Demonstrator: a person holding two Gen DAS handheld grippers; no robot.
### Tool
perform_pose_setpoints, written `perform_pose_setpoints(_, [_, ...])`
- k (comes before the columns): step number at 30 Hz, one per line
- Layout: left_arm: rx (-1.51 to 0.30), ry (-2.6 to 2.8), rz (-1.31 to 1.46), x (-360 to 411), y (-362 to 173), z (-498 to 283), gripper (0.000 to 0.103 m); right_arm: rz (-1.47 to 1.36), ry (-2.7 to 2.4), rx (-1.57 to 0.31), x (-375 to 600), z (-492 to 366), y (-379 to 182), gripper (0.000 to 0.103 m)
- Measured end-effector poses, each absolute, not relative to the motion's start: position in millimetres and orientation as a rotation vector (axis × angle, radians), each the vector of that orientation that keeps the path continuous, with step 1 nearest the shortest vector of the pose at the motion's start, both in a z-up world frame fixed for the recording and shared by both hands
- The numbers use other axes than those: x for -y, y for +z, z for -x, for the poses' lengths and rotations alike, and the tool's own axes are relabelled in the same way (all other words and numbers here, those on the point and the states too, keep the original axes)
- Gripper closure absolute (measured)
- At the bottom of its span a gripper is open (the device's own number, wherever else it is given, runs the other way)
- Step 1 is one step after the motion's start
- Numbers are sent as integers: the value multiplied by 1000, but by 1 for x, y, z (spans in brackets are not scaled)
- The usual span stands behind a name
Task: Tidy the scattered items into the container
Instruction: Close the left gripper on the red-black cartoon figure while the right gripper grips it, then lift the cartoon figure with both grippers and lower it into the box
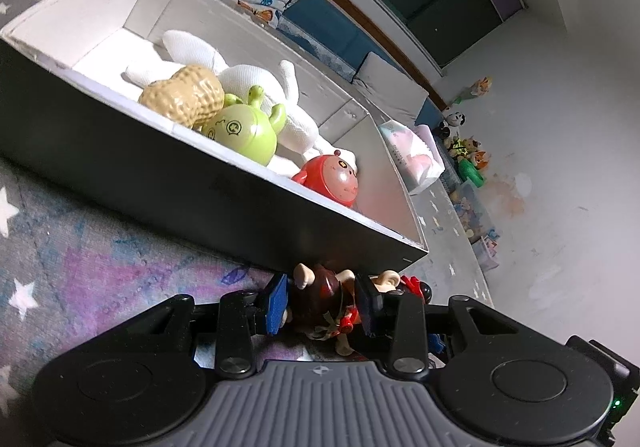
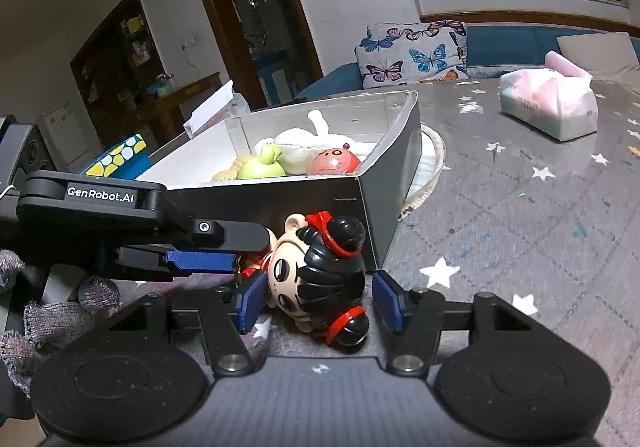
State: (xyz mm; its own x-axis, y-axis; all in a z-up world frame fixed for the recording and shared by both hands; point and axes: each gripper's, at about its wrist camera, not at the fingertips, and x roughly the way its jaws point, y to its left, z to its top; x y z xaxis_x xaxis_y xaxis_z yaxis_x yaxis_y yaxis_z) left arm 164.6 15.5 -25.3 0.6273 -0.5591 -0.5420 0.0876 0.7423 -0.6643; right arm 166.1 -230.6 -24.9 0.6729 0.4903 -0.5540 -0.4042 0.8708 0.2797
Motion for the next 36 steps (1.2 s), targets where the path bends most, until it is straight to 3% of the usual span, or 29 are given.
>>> perform_pose_setpoints(36, [-761, -381, 501, 2, -21, -153, 65, -166, 489, -657, 229, -160, -29, 50])
